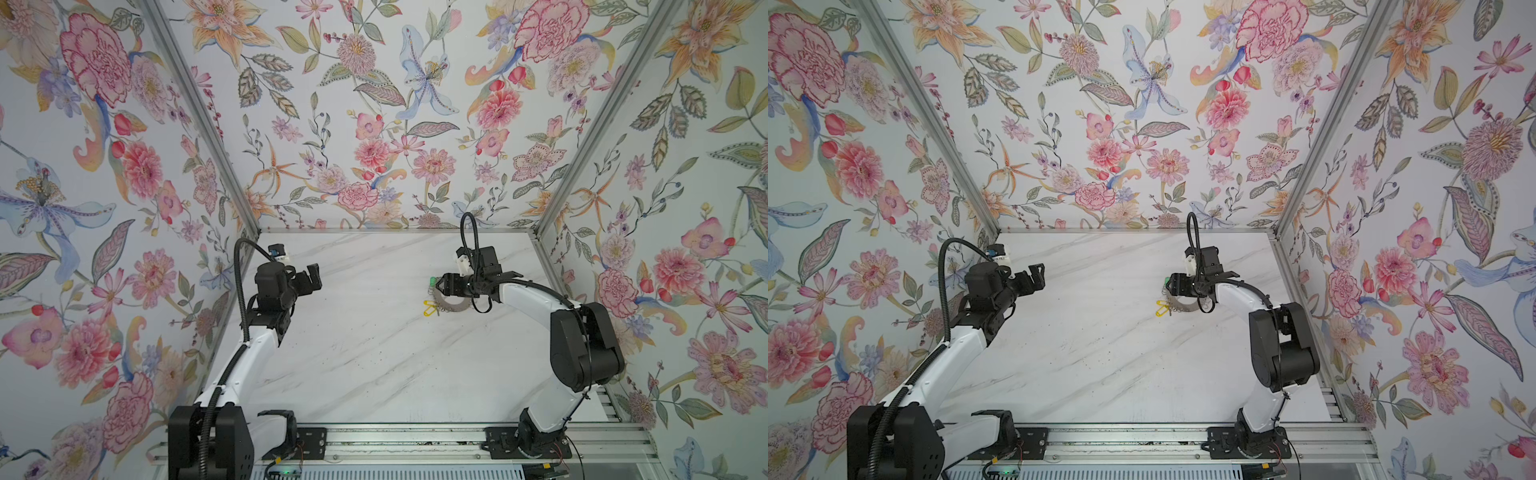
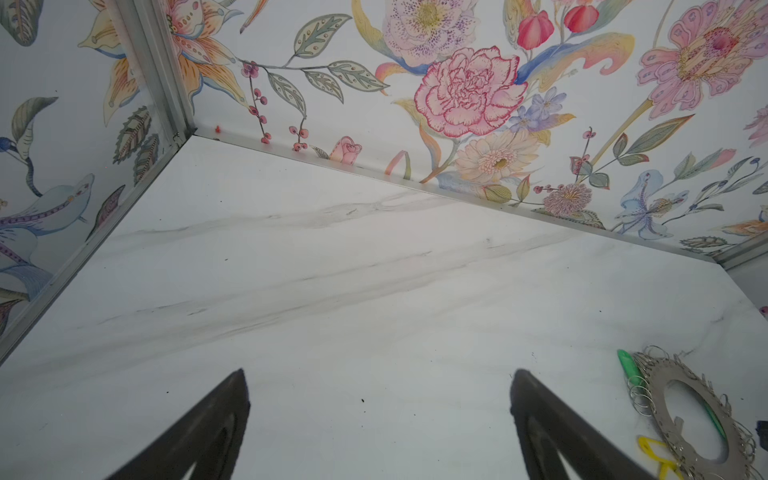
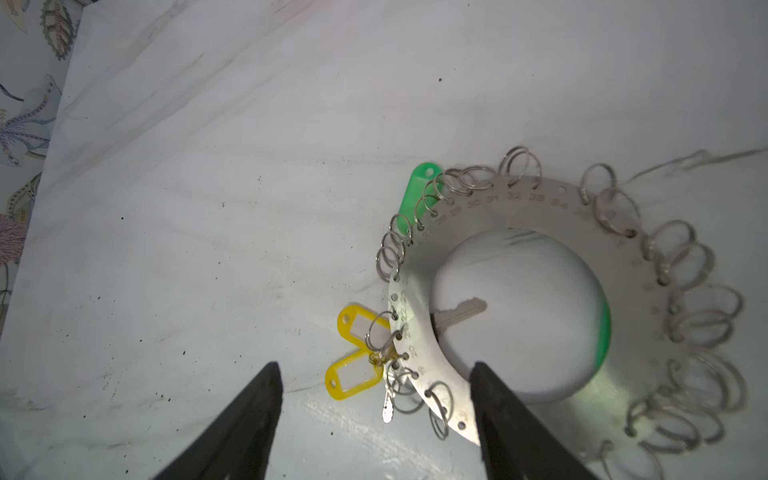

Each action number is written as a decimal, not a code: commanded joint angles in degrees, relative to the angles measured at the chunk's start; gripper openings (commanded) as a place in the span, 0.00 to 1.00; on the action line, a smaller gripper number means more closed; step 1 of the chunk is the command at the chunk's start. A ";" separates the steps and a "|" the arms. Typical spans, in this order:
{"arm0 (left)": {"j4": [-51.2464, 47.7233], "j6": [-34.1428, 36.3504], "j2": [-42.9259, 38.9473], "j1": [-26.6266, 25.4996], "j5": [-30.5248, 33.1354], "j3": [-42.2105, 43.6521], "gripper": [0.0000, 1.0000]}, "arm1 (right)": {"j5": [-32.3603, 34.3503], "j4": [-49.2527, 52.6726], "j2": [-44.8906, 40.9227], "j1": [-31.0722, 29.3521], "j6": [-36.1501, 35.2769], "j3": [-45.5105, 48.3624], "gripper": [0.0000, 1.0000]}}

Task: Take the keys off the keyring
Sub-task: 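Reach the right gripper to the steel ring disc and grip its edge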

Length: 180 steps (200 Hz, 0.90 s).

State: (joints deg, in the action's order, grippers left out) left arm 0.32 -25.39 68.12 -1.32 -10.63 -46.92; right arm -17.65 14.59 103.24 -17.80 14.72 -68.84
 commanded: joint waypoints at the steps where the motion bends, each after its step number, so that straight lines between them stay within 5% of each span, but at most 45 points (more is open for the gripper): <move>1: -14.34 3.52 0.79 0.54 -5.80 -4.82 0.99 | 4.91 10.21 5.05 -2.44 -2.49 -6.18 0.72; 37: -18.03 8.47 1.41 0.49 -3.91 -5.40 0.99 | 16.11 18.23 13.05 -6.15 -4.09 -15.25 0.73; 106: -14.25 8.28 -0.34 0.45 -4.13 2.97 0.99 | 21.61 22.54 19.49 -8.27 -3.88 -21.49 0.69; 180: -13.19 6.44 -4.07 0.39 -4.63 3.95 0.99 | 20.86 22.42 18.97 -8.29 -4.62 -20.36 0.37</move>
State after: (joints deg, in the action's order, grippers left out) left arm -13.74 -18.00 65.14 -1.28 -13.58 -43.88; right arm 3.11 34.52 121.75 -25.71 10.33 -89.21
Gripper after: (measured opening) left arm 0.989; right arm 0.413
